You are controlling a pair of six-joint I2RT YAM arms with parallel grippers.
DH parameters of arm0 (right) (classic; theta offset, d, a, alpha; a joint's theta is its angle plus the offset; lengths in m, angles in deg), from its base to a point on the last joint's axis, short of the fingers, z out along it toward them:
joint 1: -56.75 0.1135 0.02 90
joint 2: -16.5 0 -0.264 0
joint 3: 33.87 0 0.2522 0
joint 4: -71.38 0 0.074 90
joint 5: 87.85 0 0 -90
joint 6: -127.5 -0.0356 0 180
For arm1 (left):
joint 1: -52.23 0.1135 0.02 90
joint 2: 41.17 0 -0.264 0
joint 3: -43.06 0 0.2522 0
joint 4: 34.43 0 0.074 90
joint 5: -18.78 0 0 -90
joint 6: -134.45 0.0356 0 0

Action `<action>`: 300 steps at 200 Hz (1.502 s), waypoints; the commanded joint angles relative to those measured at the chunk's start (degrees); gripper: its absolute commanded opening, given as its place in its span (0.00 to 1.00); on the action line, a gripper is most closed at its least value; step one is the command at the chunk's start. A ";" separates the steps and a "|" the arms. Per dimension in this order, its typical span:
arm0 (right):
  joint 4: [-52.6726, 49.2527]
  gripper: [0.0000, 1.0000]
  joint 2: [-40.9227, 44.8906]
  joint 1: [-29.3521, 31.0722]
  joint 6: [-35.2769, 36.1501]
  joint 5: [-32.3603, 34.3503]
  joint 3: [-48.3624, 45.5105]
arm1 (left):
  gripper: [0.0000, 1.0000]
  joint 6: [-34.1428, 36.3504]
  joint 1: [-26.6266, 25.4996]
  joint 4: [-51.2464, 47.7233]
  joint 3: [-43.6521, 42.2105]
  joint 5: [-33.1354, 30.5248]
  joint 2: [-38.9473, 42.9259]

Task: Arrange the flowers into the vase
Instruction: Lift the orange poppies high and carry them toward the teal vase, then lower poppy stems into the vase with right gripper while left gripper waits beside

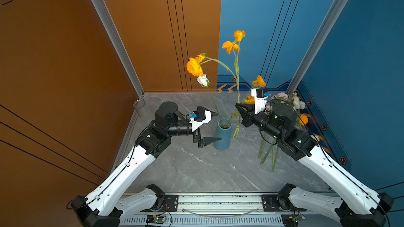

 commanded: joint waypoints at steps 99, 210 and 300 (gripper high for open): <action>15.01 0.00 -7.85 7.05 10.69 19.72 2.50 | 0.98 -2.06 5.20 -1.45 -5.65 2.90 4.13; 28.88 0.00 -11.99 10.07 14.94 25.23 -5.33 | 0.98 -2.78 6.38 -0.08 -6.22 2.81 3.75; 19.03 0.00 -11.44 10.45 15.91 22.69 3.32 | 0.98 -2.96 6.88 -0.02 -6.16 3.25 3.84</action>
